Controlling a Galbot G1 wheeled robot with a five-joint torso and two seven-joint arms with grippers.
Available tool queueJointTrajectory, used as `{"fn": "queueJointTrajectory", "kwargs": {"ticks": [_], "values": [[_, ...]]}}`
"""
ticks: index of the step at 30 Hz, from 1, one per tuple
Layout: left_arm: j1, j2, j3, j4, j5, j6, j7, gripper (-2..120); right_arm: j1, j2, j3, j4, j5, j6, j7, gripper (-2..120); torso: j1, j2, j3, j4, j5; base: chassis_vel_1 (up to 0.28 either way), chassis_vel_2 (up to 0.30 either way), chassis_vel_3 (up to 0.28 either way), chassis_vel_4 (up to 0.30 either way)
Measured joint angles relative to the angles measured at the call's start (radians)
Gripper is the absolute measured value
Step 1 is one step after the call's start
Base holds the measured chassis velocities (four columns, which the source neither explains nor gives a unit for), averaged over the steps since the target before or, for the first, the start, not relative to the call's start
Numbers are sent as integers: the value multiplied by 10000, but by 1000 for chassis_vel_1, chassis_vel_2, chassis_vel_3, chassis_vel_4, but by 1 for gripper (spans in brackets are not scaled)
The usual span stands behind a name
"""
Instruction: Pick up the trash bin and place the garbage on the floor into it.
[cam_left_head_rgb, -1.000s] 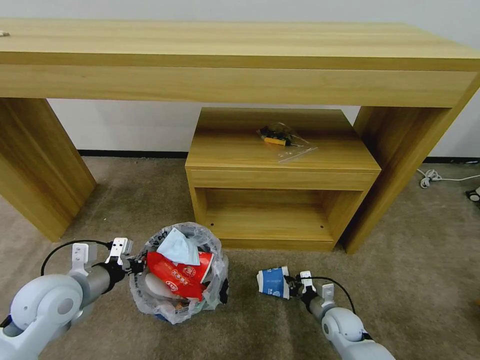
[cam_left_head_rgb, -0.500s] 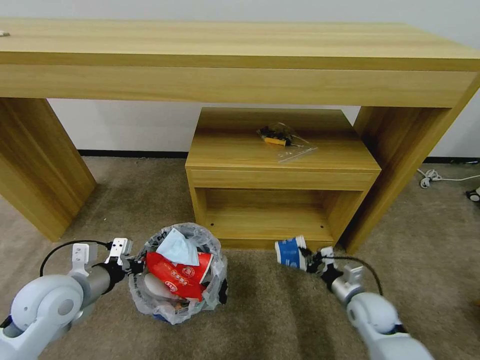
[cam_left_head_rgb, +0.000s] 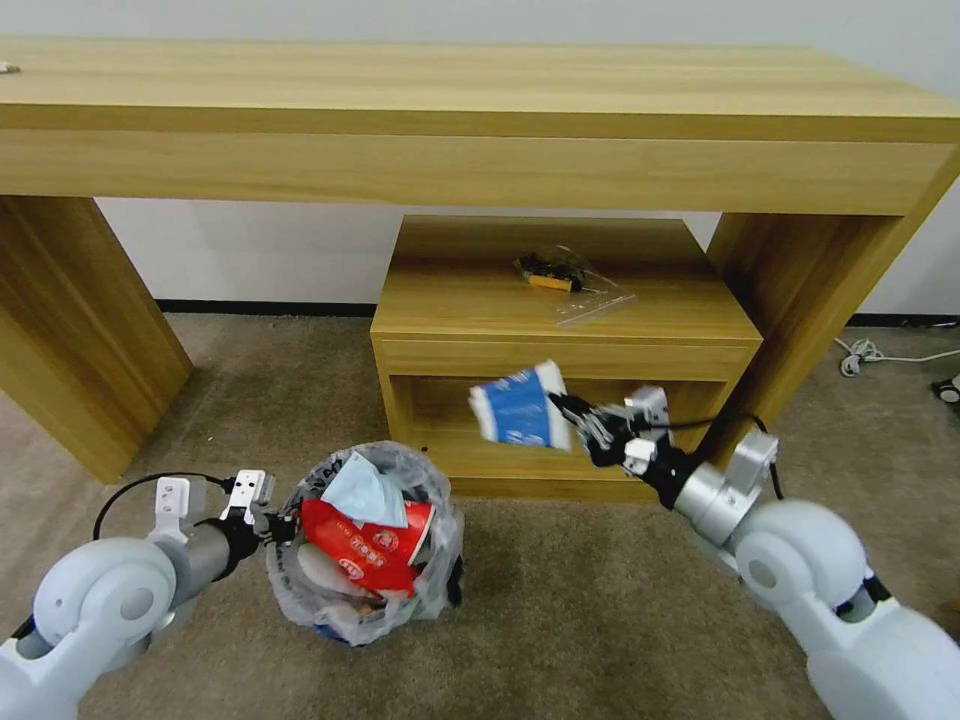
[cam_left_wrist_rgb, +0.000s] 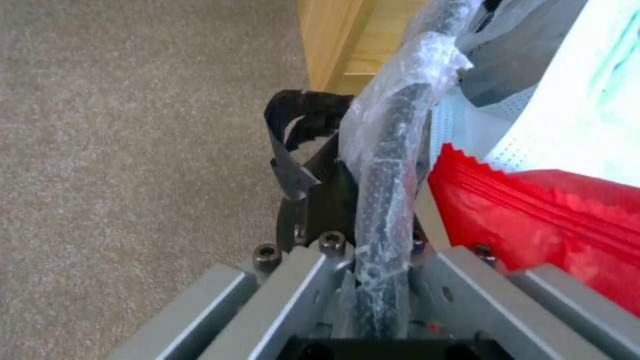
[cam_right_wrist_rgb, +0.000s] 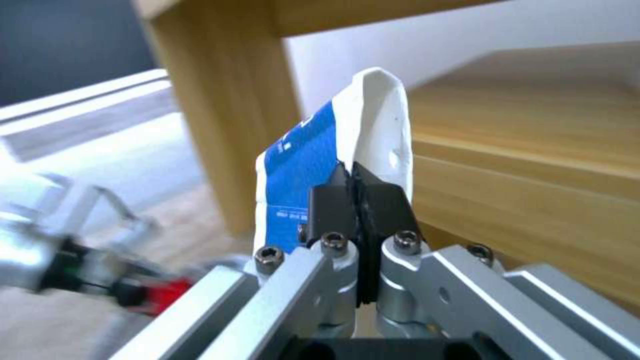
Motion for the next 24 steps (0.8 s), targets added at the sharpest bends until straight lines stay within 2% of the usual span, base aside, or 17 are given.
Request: {"fn": "queueJointTrajectory", "kwargs": {"ticks": [3,4,8,19,24], "values": [[-295,242,241,67,-361,0,-81,0,1047,11,-1048,17,539,-560,251,0,0,0,0,-1,0,0,0,0,0],[-295,242,241,67,-361,0,-81,0,1047,11,-1048,17,539,-560,251,0,0,0,0,-1,0,0,0,0,0],[-738,484,501,226,-669,0,-166,0,1859,99,-2456,-375,482,-908,395,0,0,0,0,0,1,0,0,0,0],[-1669,636,1176,244,-1322,1,-692,0,2552,629,-4284,-1720,-813,-918,571,0,1,0,1,-3,2,0,0,0,0],[-1656,650,1213,127,-1404,1,-787,0,2925,942,-4732,-2472,-1274,-920,742,0,0,0,1,-1,1,0,0,0,0]]}}
